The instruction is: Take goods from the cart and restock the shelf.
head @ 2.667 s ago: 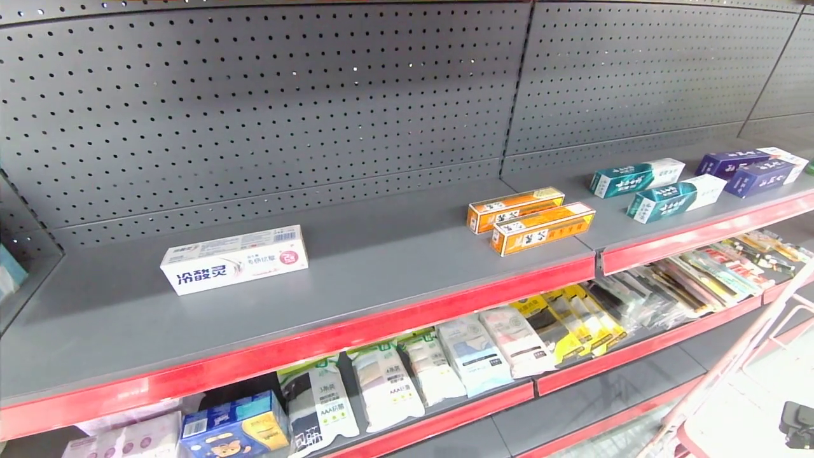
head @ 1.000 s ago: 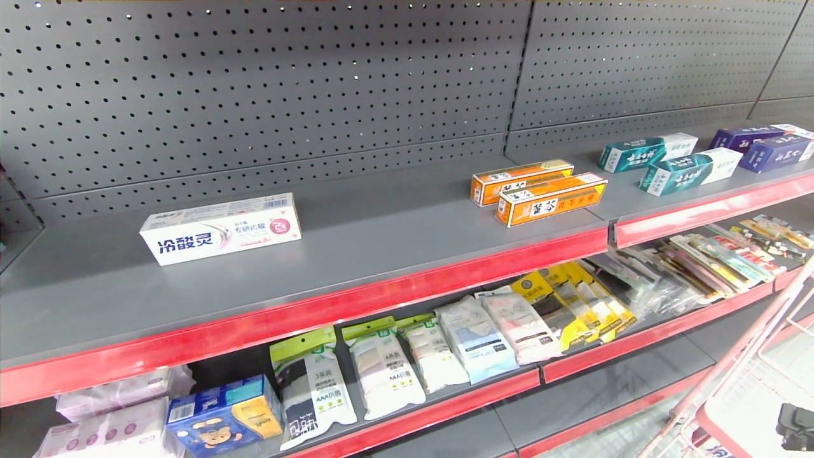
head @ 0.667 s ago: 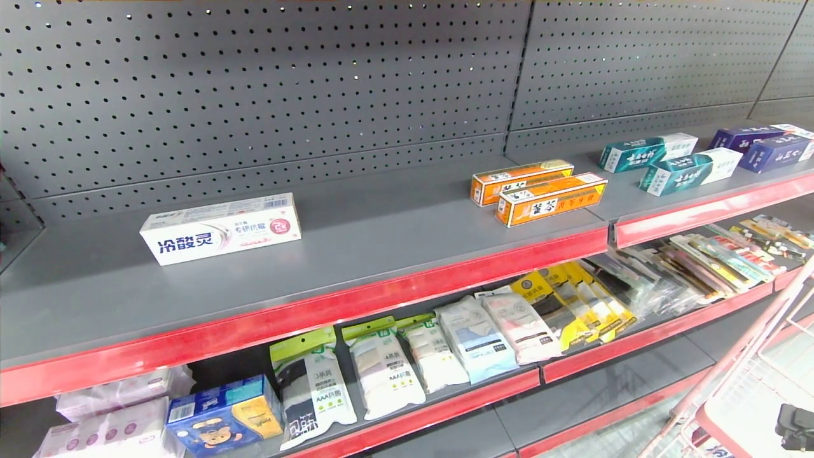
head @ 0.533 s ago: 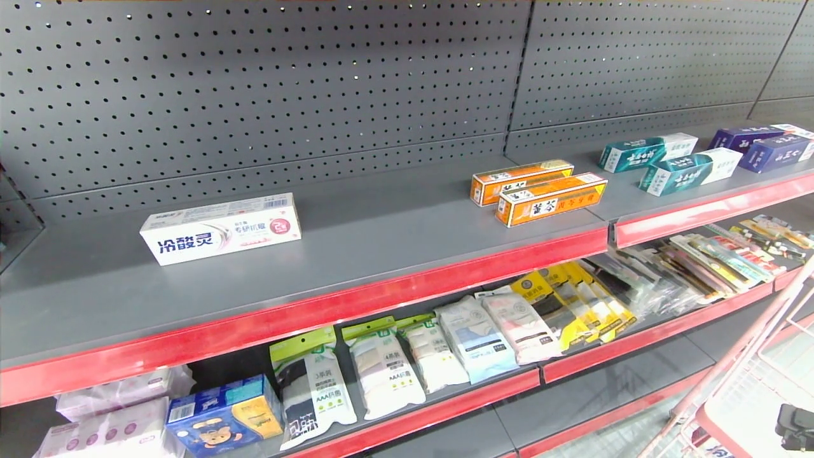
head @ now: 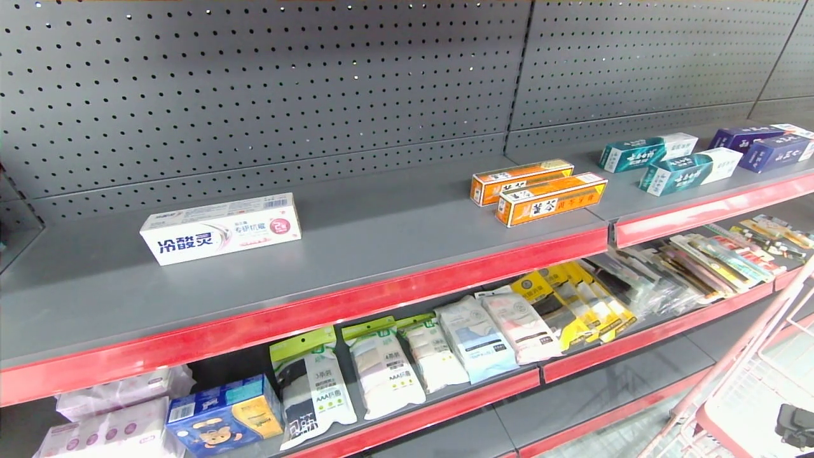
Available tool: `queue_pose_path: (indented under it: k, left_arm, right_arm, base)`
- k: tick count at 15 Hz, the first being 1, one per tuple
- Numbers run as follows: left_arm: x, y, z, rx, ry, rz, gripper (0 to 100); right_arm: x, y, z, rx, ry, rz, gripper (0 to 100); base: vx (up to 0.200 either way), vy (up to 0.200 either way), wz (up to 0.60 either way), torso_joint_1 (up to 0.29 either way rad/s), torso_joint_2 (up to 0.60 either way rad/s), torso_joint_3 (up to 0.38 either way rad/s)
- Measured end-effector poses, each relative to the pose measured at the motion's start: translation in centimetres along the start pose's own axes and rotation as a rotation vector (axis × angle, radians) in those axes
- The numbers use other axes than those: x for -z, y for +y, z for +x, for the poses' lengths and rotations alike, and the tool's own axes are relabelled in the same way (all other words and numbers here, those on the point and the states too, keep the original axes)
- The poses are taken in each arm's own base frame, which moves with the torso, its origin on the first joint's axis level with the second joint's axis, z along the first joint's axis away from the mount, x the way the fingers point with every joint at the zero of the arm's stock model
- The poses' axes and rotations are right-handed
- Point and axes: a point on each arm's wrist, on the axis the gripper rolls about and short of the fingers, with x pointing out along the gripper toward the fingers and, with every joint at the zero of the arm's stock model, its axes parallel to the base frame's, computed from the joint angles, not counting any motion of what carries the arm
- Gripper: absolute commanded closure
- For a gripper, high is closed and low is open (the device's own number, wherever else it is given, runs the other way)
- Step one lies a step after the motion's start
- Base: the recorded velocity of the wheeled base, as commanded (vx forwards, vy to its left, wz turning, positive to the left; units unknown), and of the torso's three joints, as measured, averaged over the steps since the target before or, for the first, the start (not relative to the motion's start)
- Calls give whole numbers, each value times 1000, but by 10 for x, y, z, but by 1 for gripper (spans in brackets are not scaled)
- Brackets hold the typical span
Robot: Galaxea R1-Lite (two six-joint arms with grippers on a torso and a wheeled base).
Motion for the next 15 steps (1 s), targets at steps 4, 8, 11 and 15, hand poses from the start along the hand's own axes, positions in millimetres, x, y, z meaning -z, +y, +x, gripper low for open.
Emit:
queue_pose_path:
  k: [4, 8, 11, 15]
  left_arm:
    - [0, 0, 0, 0, 0, 0, 0]
    - [0, 0, 0, 0, 0, 0, 0]
    - [0, 0, 0, 0, 0, 1, 0]
    - [0, 0, 0, 0, 0, 0, 0]
  right_arm:
    - [-1, 0, -1, -3, -10, 21, 100]
    - [-6, -2, -13, 36, -41, 47, 100]
    - [-11, -5, -28, 81, -31, 75, 100]
    - [-20, 0, -50, 135, 3, 63, 100]
  base:
    - [0, 0, 0, 0, 0, 0]
    - [0, 0, 0, 0, 0, 0]
    - [0, 0, 0, 0, 0, 0]
    - [0, 0, 0, 0, 0, 0]
